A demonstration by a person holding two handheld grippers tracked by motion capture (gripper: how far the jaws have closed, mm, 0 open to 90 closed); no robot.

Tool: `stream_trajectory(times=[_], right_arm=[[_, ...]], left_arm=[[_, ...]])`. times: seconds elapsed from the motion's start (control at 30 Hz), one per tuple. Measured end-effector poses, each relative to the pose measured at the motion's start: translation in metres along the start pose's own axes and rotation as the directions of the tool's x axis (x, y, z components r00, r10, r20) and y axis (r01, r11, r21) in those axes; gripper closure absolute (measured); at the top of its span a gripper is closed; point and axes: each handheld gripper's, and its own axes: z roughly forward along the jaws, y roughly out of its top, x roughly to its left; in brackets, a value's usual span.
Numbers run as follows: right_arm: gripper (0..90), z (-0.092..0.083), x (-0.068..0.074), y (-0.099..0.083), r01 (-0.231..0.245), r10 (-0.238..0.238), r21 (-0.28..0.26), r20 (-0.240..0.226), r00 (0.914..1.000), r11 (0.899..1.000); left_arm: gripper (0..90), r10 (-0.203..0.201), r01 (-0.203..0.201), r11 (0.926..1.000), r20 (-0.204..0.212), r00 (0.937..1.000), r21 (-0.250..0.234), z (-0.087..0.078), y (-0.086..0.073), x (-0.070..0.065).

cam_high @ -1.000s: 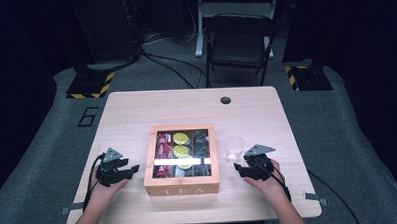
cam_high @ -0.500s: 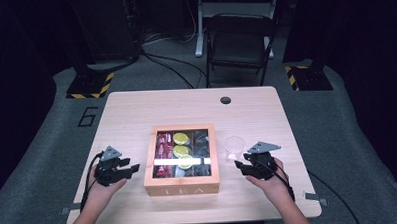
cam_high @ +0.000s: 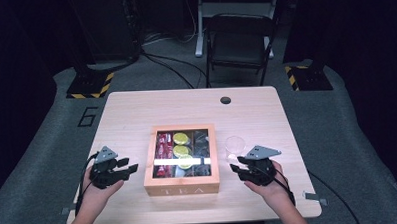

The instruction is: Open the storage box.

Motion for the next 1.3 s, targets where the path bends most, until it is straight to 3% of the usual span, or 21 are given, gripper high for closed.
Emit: stream_trajectory(times=[0.13,0.3,0.4,0.5,0.67,0.77,1.07,1.3], right_arm=[[60.9,-0.002,0.008,-0.003,0.016,-0.017,-0.018,-0.011,0.9998,1.0],[62.5,-0.002,0.016,-0.008,0.041,-0.042,-0.028,-0.039,0.9983,0.999],[63.9,-0.001,0.018,-0.011,0.033,-0.035,-0.036,-0.055,0.9979,0.999],[66.4,0.0,0.023,-0.014,0.07,-0.072,-0.025,-0.089,0.9935,0.997],[69.5,0.001,0.029,-0.017,0.091,-0.091,-0.009,-0.124,0.9881,0.996],[73.4,0.004,0.032,-0.02,0.124,-0.121,0.013,-0.155,0.9804,0.992],[80.0,0.01,0.035,-0.024,0.128,-0.118,0.042,-0.187,0.9753,0.991],[82.7,0.013,0.038,-0.025,0.154,-0.138,0.056,-0.216,0.9664,0.986]], left_arm=[[53.7,0.01,-0.01,0.9999,-0.008,0.9999,-0.011,-0.003,-0.004,-0.005],[54.4,0.007,-0.006,0.9998,0.014,0.9999,-0.018,-0.003,-0.008,-0.005],[54.4,0.013,-0.012,0.9999,0.023,0.9997,-0.005,-0.002,-0.011,-0.005],[54.7,0.022,-0.022,0.9997,0.022,0.9995,0.006,0.001,-0.015,-0.005],[54.4,0.031,-0.032,0.9995,0.016,0.9994,0.01,0.004,-0.017,-0.006],[53.9,0.027,-0.028,0.9995,0.018,0.9995,0.013,0.004,-0.018,-0.005],[54.8,0.011,-0.011,0.9999,0.018,0.9998,0.006,0.005,-0.019,-0.002],[56.0,0.015,-0.015,0.9999,0.022,0.9996,0.007,0.005,-0.019,-0.003]])
